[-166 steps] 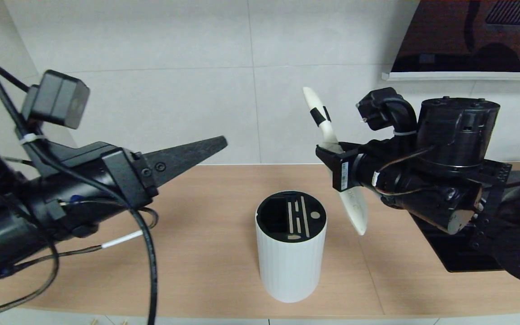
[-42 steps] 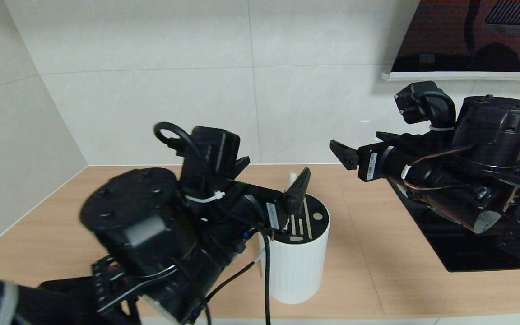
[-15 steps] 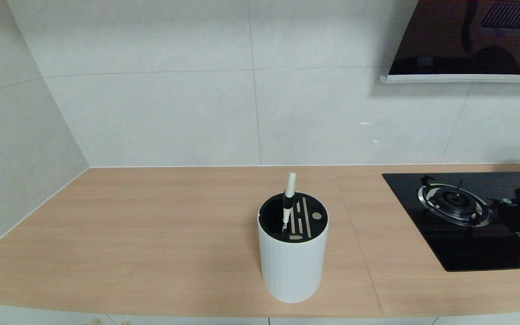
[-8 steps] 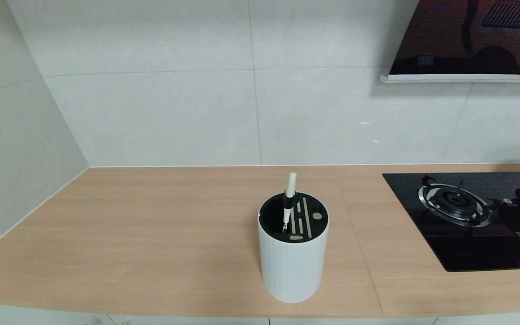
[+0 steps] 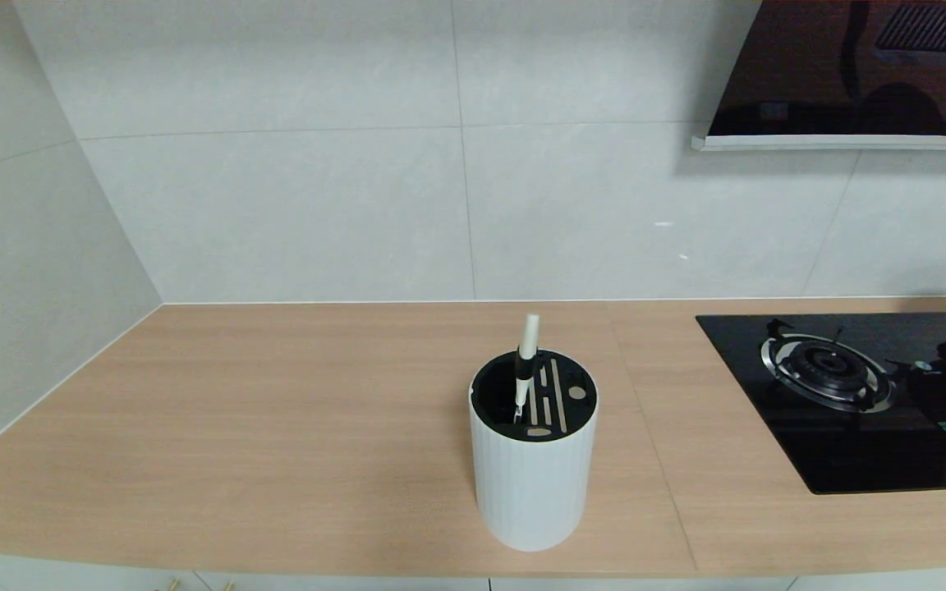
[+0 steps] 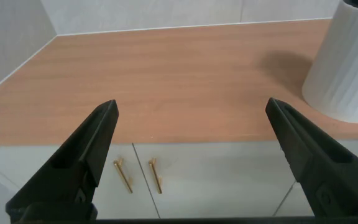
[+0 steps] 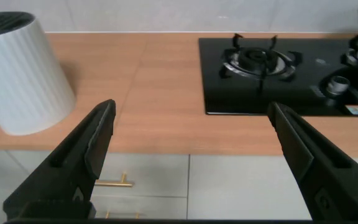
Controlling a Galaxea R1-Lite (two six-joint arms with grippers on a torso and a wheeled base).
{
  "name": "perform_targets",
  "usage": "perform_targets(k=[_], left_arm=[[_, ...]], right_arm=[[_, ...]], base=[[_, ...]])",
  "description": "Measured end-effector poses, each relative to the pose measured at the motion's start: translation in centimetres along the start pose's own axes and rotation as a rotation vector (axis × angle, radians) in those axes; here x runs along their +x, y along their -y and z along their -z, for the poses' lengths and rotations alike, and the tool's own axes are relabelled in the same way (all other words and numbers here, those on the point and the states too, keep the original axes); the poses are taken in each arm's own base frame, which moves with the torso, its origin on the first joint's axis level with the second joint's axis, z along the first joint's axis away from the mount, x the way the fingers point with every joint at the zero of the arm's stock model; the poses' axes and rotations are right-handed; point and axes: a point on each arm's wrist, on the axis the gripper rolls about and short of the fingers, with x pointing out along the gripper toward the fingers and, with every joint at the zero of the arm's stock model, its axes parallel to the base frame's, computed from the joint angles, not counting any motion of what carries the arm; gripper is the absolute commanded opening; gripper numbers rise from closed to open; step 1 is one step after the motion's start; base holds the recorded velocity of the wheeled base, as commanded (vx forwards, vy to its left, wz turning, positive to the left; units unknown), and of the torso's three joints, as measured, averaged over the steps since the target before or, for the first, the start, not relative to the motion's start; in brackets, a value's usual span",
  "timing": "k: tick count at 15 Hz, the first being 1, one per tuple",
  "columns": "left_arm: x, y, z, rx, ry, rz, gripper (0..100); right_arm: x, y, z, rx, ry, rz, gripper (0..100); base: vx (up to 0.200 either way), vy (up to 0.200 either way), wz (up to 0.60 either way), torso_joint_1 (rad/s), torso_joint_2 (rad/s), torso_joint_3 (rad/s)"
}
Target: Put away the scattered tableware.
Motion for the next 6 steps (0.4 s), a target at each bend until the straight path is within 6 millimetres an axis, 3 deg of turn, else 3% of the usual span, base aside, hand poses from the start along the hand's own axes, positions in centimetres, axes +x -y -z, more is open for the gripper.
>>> perform_targets(k=[6], left_arm=[[0.00, 0.00, 0.00, -0.049, 0.000, -0.002, 100]], right_arm=[[0.00, 0.00, 0.07, 0.001, -0.006, 0.000, 100]], base=[[0.000, 0.000, 0.00, 0.000, 0.00, 0.000]])
